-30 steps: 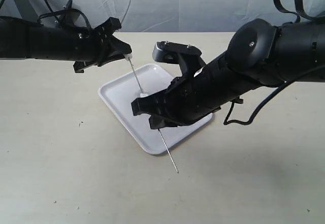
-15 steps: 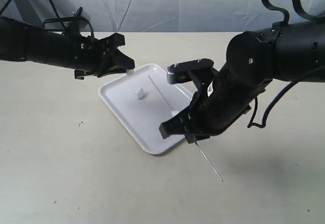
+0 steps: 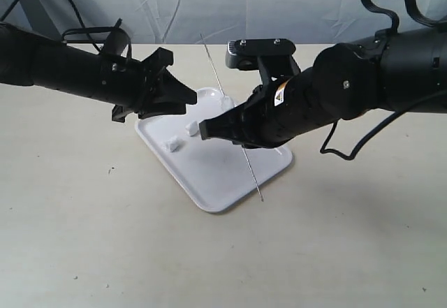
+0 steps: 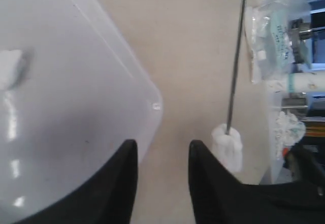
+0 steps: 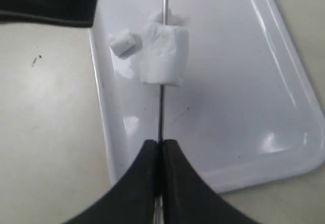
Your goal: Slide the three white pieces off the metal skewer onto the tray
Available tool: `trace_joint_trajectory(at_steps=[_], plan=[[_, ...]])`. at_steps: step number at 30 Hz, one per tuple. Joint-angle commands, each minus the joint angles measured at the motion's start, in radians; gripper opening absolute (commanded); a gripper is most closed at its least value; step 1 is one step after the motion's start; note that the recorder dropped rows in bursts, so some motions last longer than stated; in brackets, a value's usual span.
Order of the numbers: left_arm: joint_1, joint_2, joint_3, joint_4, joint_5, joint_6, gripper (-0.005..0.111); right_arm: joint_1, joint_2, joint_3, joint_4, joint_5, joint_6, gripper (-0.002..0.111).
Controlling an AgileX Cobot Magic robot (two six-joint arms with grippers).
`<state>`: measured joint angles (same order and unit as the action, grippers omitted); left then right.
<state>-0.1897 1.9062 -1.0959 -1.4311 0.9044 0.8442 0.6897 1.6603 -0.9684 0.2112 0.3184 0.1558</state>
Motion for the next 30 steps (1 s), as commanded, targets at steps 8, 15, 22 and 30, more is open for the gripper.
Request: trace_joint_trajectory(at_steps=[8,15,22,30], plan=[[-0.006,-0.009,-0.001,-0.169,0.122,0.121,0.033,-0.002,-0.008,-0.004,0.065,-0.122,0.001,-0.001],[-0.010,-0.009,-0.001,-0.165,0.140,0.123,0.033,-0.002,0.012,-0.005,0.115,-0.134,0.001,-0.001],[-0.027,-0.009,-0.001,-0.130,0.117,0.128,0.033,0.000,0.031,-0.016,0.184,-0.123,-0.028,-0.001],[-0.031,-0.009,-0.001,-0.117,0.084,0.128,0.033,0.000,0.032,-0.074,0.186,-0.072,-0.031,-0.001]])
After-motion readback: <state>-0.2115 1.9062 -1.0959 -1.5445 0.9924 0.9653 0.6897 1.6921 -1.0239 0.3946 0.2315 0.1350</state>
